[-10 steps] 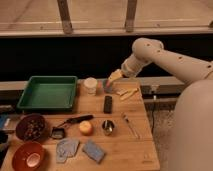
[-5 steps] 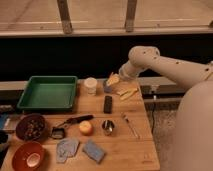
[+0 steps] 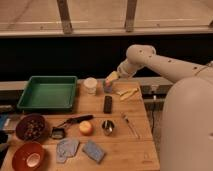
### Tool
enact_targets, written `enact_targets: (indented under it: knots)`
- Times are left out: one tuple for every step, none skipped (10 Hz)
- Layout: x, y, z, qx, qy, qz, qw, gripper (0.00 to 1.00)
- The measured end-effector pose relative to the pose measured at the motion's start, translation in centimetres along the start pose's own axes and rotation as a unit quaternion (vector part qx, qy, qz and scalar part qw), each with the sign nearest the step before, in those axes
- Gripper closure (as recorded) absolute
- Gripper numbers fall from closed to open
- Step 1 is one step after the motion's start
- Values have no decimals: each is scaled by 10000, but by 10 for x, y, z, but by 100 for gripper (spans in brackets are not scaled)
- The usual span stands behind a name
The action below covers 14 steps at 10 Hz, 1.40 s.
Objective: Place pepper in tray
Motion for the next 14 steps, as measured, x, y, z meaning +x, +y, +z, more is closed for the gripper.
enact_targets:
  knots:
    - [-7, -2, 5, -53, -15, -31, 10000, 20]
    - [-16, -2, 13, -166, -63, -47, 9998, 20]
    - [-22, -3, 19, -302, -127, -33, 9995, 20]
    - [-25, -3, 23, -405, -170, -14, 9990, 20]
    - [-28, -3, 30, -589, -202, 5, 9981, 20]
    - [-28, 1, 35, -703, -188, -7, 9973, 20]
    - [-30, 4, 36, -741, -193, -27, 9971, 20]
    - [-30, 4, 37, -738, -188, -26, 9971, 20]
    - [-29, 2, 36, -732, -191, -17, 9971, 20]
    - [-28, 1, 36, -721, -188, -21, 9972, 20]
    - [-27, 1, 37, -682, -166, -16, 9975, 20]
    - [-25, -1, 42, -648, -166, -19, 9978, 20]
    - [-23, -6, 50, -615, -174, -7, 9980, 20]
    - [-24, -9, 54, -601, -182, -1, 9980, 20]
